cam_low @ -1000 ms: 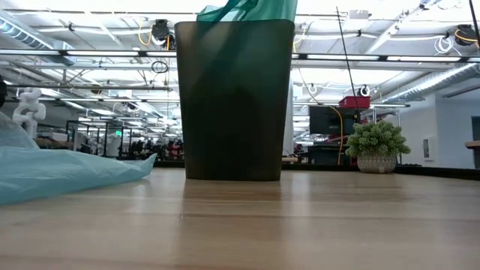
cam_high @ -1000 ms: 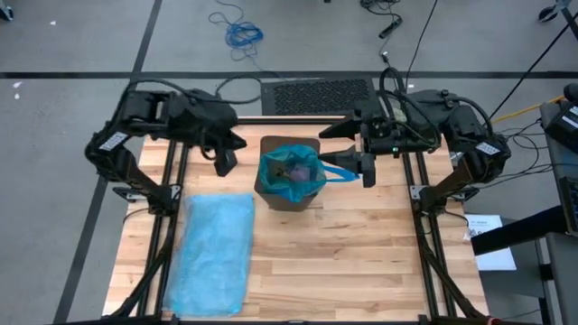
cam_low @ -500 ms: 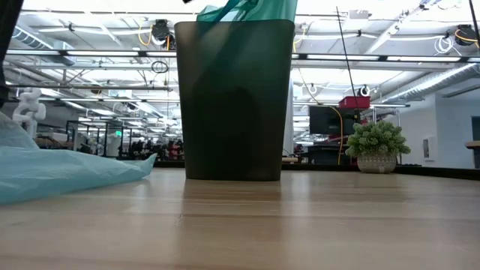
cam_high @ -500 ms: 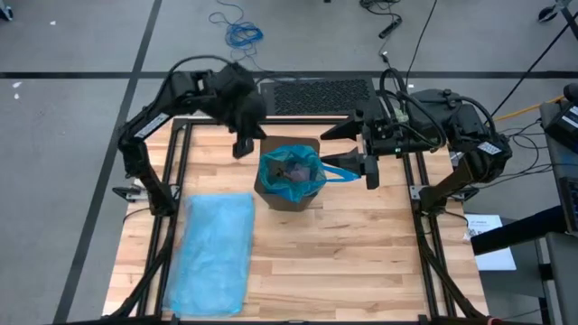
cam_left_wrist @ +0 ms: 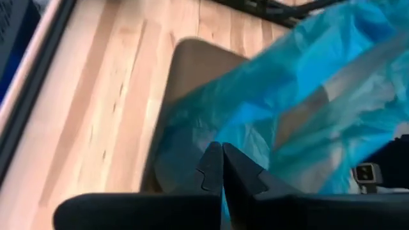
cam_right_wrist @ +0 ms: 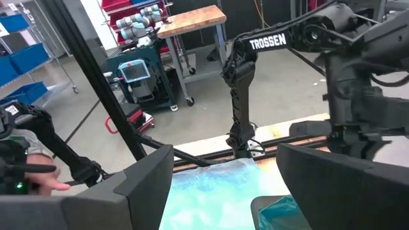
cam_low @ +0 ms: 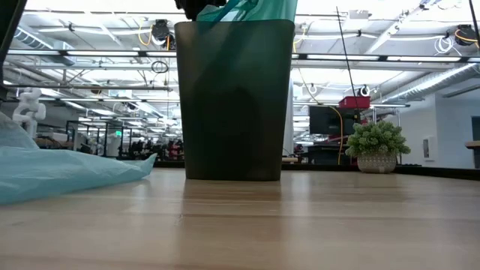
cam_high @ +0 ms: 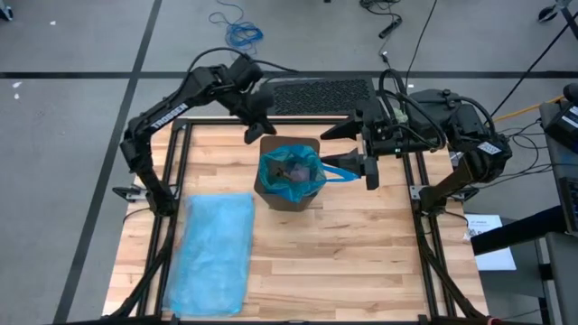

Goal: Place trash/remove bag and relplace
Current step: Remove the trash bag from the trash bin

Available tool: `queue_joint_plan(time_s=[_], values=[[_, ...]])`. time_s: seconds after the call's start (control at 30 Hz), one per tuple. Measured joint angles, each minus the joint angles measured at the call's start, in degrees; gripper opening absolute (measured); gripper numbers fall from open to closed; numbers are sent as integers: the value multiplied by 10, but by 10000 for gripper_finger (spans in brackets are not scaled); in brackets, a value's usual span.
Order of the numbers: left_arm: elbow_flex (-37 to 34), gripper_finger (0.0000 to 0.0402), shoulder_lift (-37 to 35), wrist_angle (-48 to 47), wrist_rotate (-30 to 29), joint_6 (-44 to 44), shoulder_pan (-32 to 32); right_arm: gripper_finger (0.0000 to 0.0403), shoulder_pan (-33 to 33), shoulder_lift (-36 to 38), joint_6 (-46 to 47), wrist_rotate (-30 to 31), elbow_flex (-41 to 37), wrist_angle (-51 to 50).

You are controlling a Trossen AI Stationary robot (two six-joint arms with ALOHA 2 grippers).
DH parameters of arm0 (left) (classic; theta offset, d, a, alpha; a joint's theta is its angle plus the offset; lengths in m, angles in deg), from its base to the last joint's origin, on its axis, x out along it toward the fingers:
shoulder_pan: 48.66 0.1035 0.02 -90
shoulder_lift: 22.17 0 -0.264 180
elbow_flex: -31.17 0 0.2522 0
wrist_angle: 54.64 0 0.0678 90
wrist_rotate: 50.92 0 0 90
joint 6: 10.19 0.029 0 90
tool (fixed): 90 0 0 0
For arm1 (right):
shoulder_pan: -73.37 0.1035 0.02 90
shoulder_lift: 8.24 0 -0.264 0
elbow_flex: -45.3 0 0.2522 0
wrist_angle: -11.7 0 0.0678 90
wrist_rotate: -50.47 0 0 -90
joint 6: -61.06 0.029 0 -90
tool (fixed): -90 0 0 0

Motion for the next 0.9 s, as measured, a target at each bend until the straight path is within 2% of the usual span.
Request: queue_joint_plan(time_s=[0.1,0.3,0.47,0.73,0.9], values=[[0,36,7,29,6,0,0,270,0,0,0,0,0,0],[0,94,44,12,25,9,-4,270,0,0,0,0,0,0],[0,123,70,3,27,15,-7,270,0,0,3,0,0,0],[0,124,96,2,33,11,-24,270,0,0,4,0,0,0],[0,87,88,-8,32,10,-42,270,0,0,3,0,0,0]])
